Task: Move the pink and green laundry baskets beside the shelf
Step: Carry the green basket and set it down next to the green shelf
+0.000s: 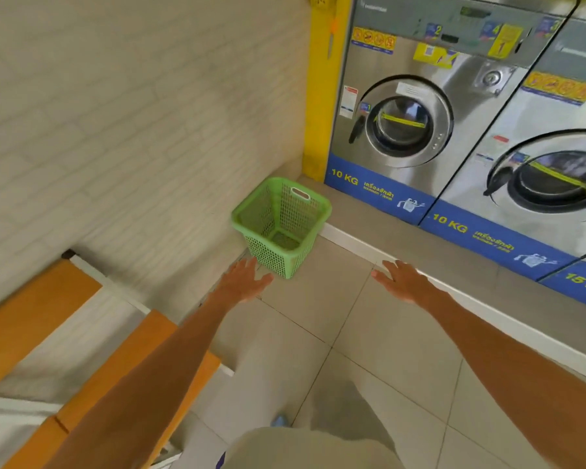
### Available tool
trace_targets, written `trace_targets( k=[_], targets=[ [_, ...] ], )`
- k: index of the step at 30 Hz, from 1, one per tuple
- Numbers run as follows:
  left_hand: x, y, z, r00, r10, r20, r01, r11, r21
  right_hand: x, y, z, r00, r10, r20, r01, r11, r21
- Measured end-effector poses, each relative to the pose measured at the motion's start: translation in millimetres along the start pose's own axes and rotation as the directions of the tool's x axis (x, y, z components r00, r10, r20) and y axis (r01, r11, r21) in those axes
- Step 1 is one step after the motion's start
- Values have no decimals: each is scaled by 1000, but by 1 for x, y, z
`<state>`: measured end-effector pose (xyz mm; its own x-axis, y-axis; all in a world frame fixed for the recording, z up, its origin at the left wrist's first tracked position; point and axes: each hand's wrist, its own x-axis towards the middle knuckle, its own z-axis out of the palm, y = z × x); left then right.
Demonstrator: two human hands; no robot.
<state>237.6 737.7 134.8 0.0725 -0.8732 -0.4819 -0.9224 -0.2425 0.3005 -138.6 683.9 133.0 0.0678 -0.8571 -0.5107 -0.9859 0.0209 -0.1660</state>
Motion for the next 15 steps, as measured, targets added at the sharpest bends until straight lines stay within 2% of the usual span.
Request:
trace_targets(
  k=[6,9,15],
  targets=[
    [117,25,-30,990,-139,2,139,984,-109,145,-9,-66,999,-44,30,44,999,-1],
    [173,42,-39,979,-205,-12,199,962,-189,224,-16,-102,991,-123,55,123,992,-4],
    [256,77,-45,925,-381,-11,347,853,-389,370,-32,-172,963,-222,154,231,972,-42]
  ],
)
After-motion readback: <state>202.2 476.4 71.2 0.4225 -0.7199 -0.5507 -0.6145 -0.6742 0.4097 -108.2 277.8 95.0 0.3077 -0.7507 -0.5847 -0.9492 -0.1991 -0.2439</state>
